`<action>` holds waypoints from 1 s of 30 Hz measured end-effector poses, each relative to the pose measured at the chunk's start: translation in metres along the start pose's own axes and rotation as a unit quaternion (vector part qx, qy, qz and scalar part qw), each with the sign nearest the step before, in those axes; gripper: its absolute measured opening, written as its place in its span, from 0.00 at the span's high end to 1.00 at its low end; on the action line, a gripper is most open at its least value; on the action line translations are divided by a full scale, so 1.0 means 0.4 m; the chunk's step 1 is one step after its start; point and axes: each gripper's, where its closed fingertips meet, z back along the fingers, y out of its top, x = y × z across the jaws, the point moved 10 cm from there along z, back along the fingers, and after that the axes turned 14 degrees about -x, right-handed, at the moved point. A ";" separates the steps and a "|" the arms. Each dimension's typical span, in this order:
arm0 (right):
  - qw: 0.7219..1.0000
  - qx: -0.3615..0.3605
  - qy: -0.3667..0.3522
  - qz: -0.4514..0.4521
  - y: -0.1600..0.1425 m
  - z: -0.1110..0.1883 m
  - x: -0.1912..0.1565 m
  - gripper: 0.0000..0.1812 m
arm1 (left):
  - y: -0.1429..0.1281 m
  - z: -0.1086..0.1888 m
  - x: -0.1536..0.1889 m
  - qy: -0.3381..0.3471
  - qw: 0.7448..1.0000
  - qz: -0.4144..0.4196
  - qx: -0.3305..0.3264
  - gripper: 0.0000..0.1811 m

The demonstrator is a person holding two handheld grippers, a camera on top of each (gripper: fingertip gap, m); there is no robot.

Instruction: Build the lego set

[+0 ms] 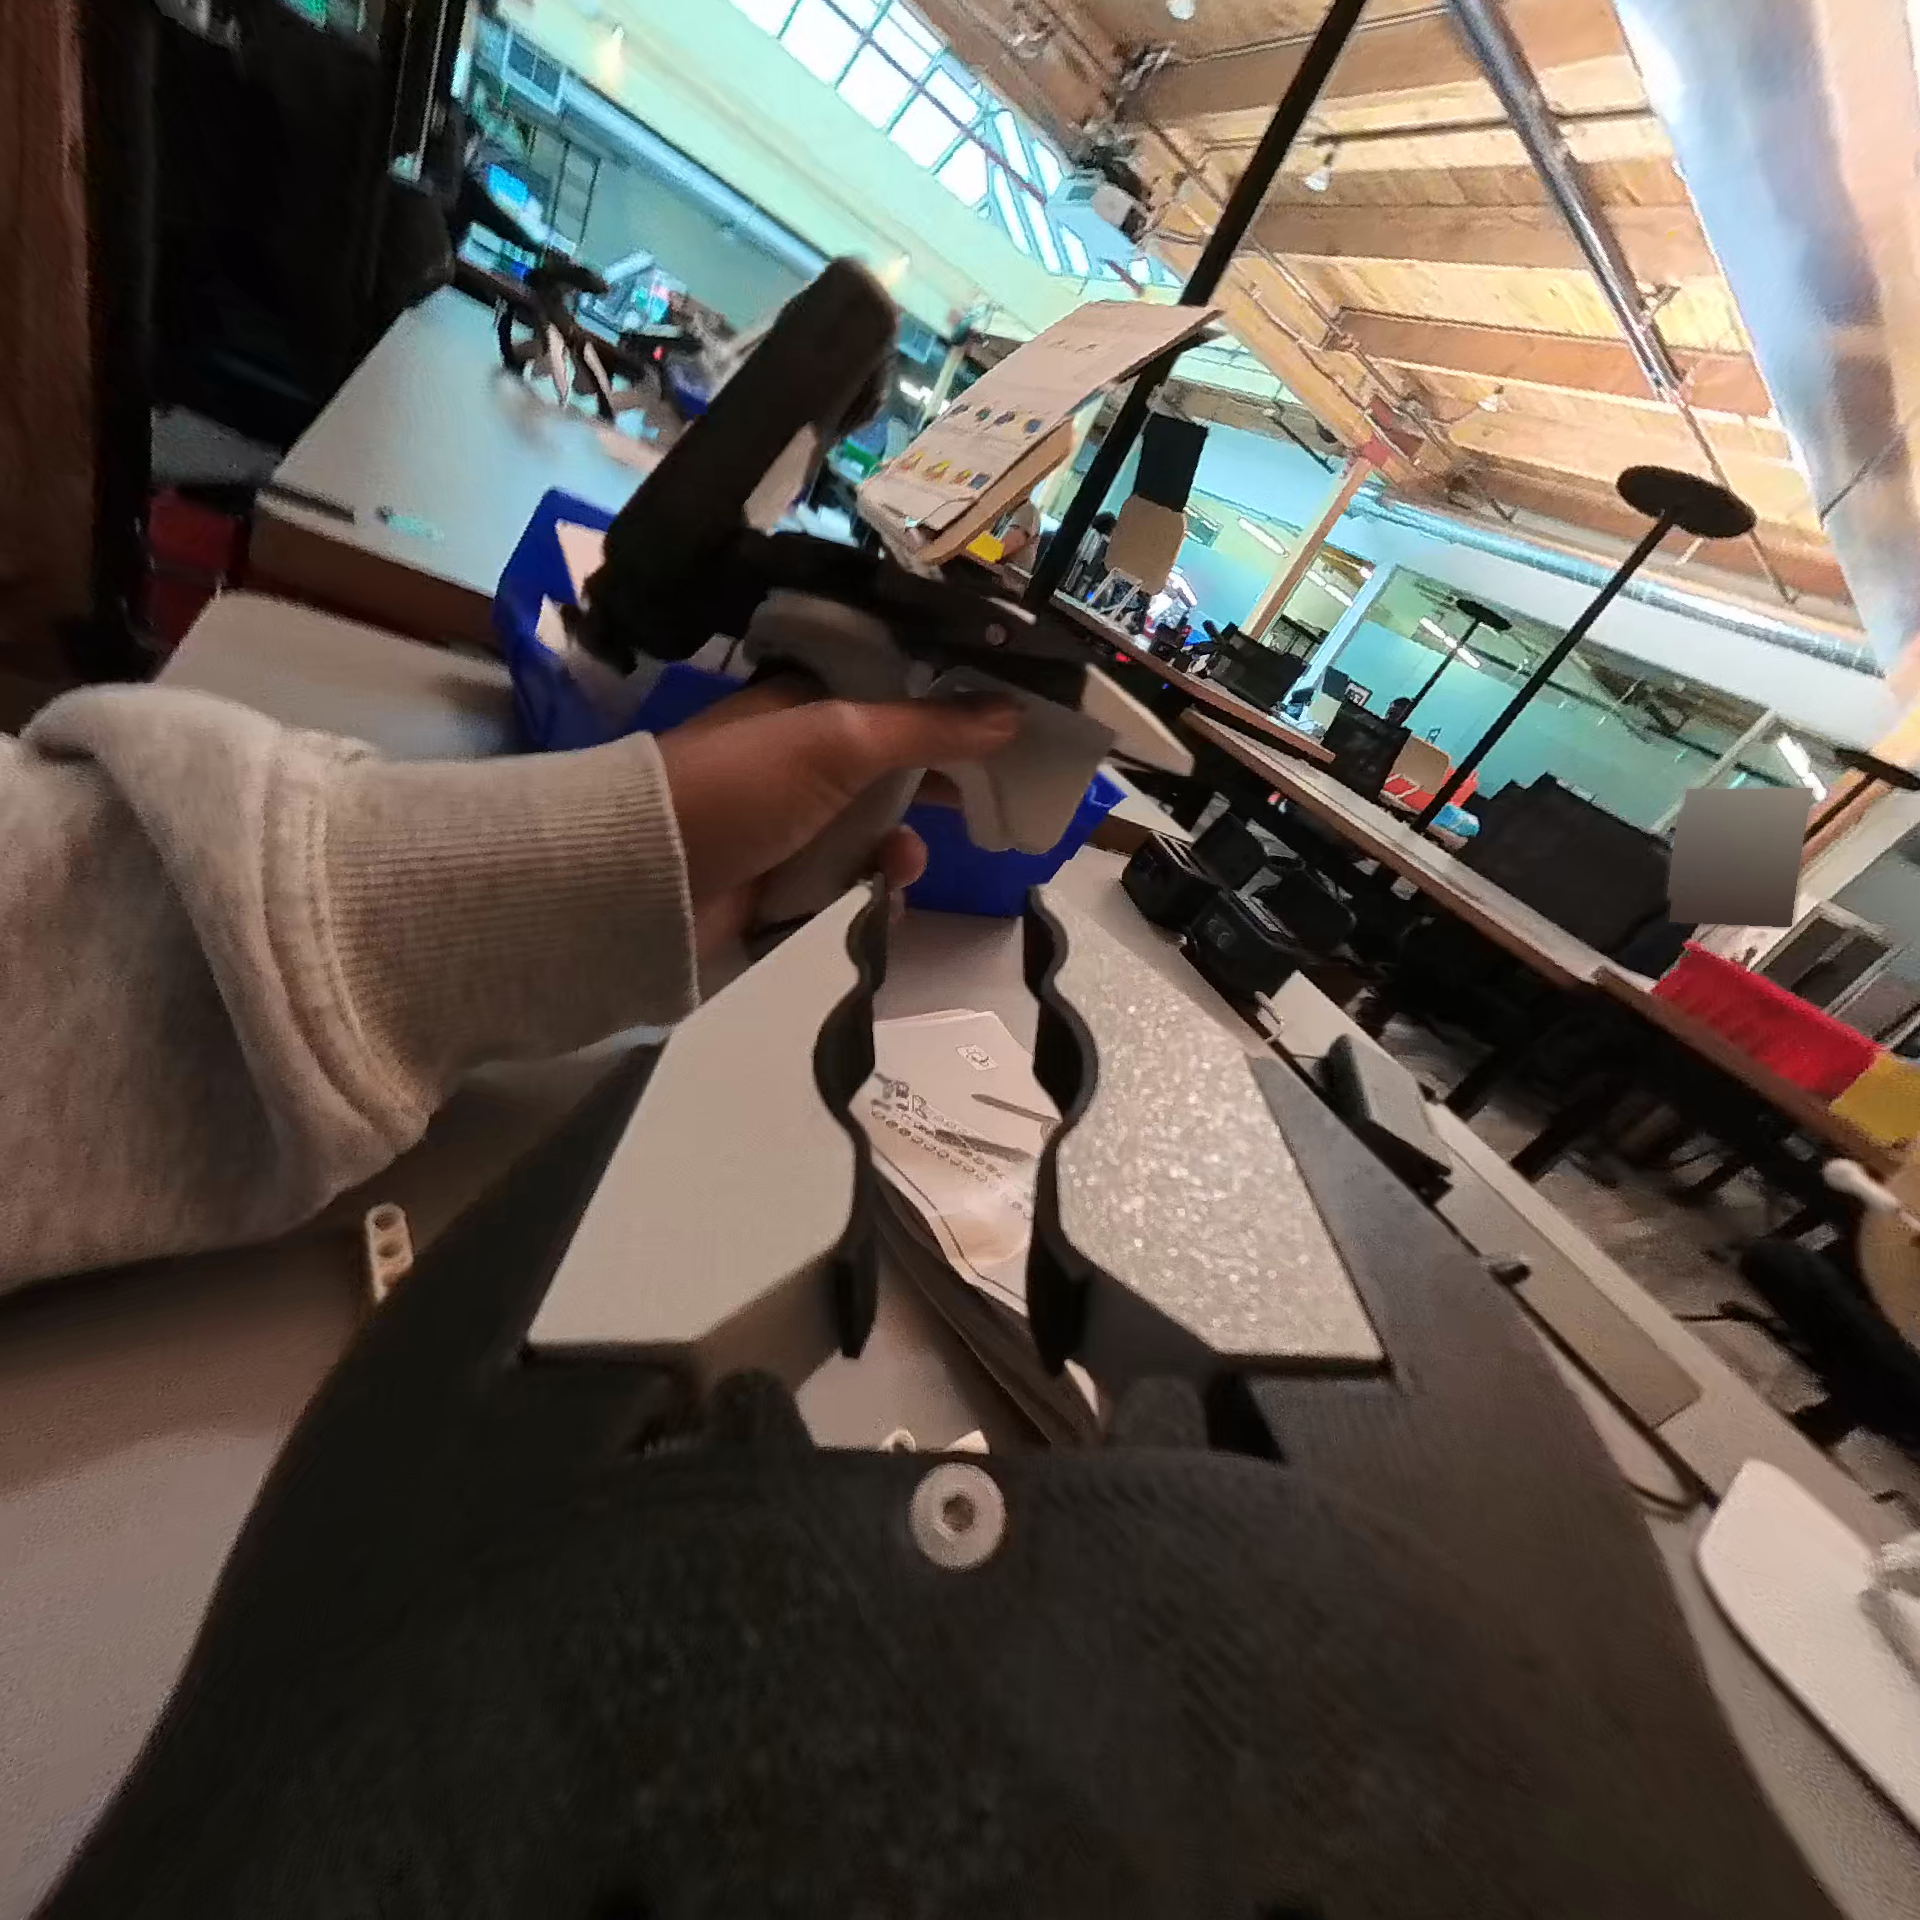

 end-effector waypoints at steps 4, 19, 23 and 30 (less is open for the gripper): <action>0.996 0.035 -0.021 -0.082 -0.006 0.028 0.052 0.91 | -0.002 -0.003 0.002 -0.007 1.000 -0.002 -0.006 0.95; 0.978 0.077 -0.008 -0.193 -0.032 0.060 0.110 0.97 | -0.006 -0.010 0.013 -0.029 0.999 -0.010 -0.018 1.00; 0.989 0.024 0.023 -0.142 -0.035 0.023 0.070 0.96 | -0.012 -0.020 0.013 -0.041 0.999 -0.002 -0.035 1.00; 0.995 0.011 0.042 -0.086 -0.016 0.012 0.022 0.96 | -0.024 -0.034 0.030 -0.039 0.997 -0.022 -0.056 1.00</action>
